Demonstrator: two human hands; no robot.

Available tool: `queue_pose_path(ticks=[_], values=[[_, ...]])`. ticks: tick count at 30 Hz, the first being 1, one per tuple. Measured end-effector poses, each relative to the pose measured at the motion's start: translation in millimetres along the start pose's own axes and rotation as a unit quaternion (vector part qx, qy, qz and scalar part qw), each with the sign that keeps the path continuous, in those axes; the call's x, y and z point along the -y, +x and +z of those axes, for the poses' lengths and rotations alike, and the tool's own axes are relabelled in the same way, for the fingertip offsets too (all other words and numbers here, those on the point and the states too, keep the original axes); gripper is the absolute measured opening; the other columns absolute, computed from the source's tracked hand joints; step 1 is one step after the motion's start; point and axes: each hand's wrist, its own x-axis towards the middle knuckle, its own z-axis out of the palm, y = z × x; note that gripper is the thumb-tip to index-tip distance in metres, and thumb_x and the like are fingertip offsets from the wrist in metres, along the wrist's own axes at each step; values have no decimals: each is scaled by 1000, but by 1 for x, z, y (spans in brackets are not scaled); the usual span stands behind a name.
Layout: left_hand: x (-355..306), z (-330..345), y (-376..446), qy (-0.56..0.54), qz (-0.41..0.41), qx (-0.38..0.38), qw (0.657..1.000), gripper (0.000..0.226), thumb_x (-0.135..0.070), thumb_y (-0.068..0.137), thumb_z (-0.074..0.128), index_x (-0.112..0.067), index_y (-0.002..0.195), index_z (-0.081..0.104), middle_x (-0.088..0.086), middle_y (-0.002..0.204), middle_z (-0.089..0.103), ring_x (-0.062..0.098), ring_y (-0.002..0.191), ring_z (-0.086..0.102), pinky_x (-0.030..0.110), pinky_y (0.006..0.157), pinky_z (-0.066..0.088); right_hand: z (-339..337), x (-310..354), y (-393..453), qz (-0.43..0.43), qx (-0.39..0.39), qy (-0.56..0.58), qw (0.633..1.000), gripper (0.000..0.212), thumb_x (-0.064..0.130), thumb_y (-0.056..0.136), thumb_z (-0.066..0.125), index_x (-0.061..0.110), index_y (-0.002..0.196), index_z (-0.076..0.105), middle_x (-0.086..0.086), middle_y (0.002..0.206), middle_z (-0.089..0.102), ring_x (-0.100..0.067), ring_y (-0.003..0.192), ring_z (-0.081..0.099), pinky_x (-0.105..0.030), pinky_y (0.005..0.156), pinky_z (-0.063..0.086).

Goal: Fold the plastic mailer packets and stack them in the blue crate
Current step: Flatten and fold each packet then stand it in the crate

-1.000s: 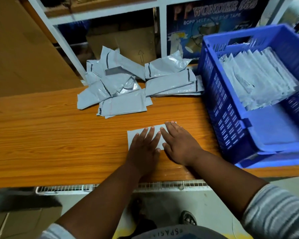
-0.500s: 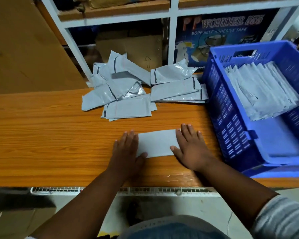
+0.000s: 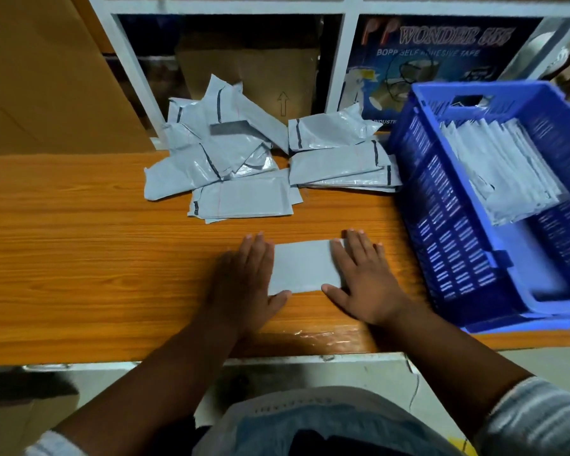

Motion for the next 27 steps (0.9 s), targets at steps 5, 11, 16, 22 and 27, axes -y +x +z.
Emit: queue_pose_path(ticks=[5,11,16,22,27], values=[[-16,-1,29,-15,76,14,997,96,-73,98,34,-14,171,13,9,179,14,28,166,8,53,133,9,3,37,24,-85,6,49,995,97,64,93,49,23,172,10,-5,180,2,-25,166,-1,-64,130,9],[42,-5,28,-89,-7,-37,995,113,-79,87,62,-15,169,20,10,171,35,31,155,34,49,126,34,-39,24,32,22,49,-31,998,116,90,74,60,34,166,16,-5,160,36,-34,148,33,-66,127,13],[35,-22,52,-87,-27,-76,993,70,-60,86,77,-18,139,58,6,127,64,30,118,58,44,96,53,-60,54,72,175,74,66,980,96,87,73,71,24,144,52,-9,133,55,-33,125,50,-46,104,48],[24,-27,79,-130,-4,-32,991,42,-56,95,69,-15,86,70,10,91,64,35,86,63,41,67,49,-72,57,63,269,46,380,884,27,39,97,75,17,113,68,-4,108,74,-25,99,71,-41,82,60],[-17,-54,101,-208,27,-81,974,32,-53,98,59,-22,95,67,2,98,65,29,86,65,40,66,53,-132,31,42,279,-81,305,907,25,37,95,77,19,111,72,-1,102,75,-22,92,71,-41,82,60]])
